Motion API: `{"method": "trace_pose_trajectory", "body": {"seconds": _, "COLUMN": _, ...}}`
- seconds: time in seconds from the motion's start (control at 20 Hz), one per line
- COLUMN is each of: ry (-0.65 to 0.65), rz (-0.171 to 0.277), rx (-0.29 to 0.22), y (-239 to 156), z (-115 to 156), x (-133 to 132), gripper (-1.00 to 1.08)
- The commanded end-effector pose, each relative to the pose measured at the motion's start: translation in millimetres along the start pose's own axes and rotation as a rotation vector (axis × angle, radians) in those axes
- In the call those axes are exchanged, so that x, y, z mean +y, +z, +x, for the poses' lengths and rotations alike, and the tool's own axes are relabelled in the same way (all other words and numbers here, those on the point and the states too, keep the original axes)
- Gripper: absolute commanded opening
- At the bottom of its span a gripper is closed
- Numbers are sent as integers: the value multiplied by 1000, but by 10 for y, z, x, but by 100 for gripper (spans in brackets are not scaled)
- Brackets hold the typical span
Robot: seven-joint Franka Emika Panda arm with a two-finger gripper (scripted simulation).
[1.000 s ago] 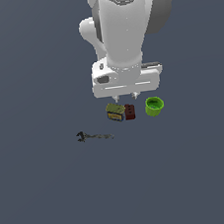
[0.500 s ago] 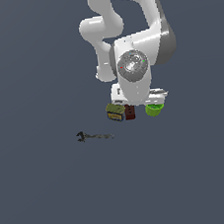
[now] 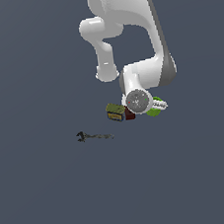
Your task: Pick up a designated object from a clutter of objects.
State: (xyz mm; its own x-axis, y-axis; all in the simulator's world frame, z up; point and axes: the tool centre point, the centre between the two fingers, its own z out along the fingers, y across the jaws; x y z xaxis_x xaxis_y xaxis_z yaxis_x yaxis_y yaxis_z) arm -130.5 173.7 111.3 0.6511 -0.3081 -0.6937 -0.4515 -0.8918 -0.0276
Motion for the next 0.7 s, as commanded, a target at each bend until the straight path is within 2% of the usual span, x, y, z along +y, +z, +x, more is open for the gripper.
{"method": "trace_pose_trajectory", "body": {"seconds": 0.0, "ry": 40, "rz": 5, "rx": -49, "y": 162, "z": -37, "x": -26, "gripper": 28}}
{"method": "trace_pose_trajectory", "body": {"seconds": 0.25, "ry": 79, "rz": 8, "rx": -99, "y": 324, "z": -78, "x": -48, "gripper": 28}}
{"method": "trace_pose_trajectory", "body": {"seconds": 0.65, "ry": 79, "rz": 7, "rx": -99, "y": 416, "z": -88, "x": -46, "gripper": 28}}
